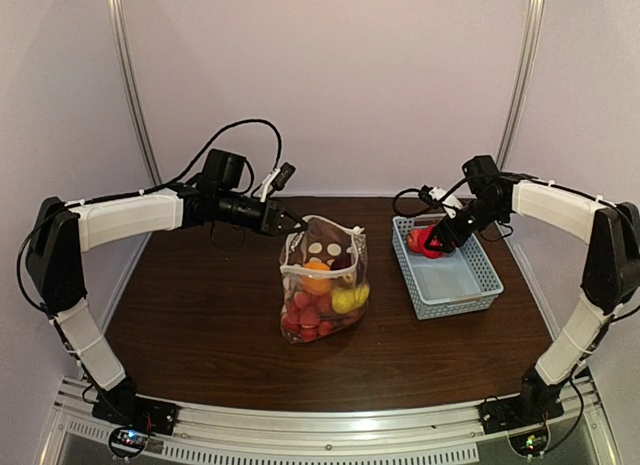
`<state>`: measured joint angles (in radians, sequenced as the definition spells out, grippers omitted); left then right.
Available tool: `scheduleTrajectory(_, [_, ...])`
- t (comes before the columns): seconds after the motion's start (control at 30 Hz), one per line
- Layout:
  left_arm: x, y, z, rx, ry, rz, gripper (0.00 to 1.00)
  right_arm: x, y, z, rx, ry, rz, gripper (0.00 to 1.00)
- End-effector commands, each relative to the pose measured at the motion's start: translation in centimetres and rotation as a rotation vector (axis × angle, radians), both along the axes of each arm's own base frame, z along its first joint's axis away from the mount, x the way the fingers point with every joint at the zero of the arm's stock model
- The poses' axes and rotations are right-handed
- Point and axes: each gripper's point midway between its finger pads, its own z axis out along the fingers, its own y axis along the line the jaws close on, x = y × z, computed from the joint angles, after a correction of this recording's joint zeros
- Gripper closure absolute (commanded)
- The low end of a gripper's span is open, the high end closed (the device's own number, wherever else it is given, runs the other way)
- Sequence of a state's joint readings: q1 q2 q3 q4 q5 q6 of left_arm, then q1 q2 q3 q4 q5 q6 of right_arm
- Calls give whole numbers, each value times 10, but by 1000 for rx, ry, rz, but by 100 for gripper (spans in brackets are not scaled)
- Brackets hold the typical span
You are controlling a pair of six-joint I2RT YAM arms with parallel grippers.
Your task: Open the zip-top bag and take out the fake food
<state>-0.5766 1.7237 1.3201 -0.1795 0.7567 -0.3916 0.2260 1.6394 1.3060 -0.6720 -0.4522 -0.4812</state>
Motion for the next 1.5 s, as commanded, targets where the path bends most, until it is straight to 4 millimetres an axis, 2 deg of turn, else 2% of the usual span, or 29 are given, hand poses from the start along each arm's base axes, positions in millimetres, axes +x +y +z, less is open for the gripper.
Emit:
scheduleTrajectory(0.0, [3,1,9,-9,-56,7,100,12,-1,-29,-32,28,-11,35])
scheduleTrajectory(0.3, [4,1,6,-3,-53,11,100,35,5,-52,-35,108,-28,33])
scheduleTrajectory(0.53, [4,1,5,-3,-51,7,100,41,6,-76,-33,190,-80,27])
scheduleTrajectory(0.73, [4,1,4,-2,-50,8,100,42,3,-77,-33,185,-107,15])
scheduleTrajectory(0.87, [4,1,3,0,-47,7,100,40,1,-70,-36,174,-112,9])
scheduleTrajectory(0.97, [4,1,3,1,-46,7,100,39,1,-50,-42,144,-91,8])
scheduleTrajectory(1.03, [4,1,3,0,-47,7,100,38,-1,-28,-49,109,-80,8])
scheduleTrajectory(1.1, [4,1,3,0,-44,6,100,37,2,5,-38,48,-61,10])
scheduleTrajectory(1.17, [4,1,3,-2,-42,5,100,32,12,38,-8,-7,-18,12])
scheduleTrajectory(1.3, [3,0,2,-1,-38,4,100,14,53,90,19,-113,78,14])
scheduleTrajectory(1.37, [2,-1,1,-4,-35,-6,100,0,79,108,6,-175,153,16])
scheduleTrajectory(1.47, [-6,-6,4,-21,-42,-43,100,-32,125,125,-4,-239,301,22])
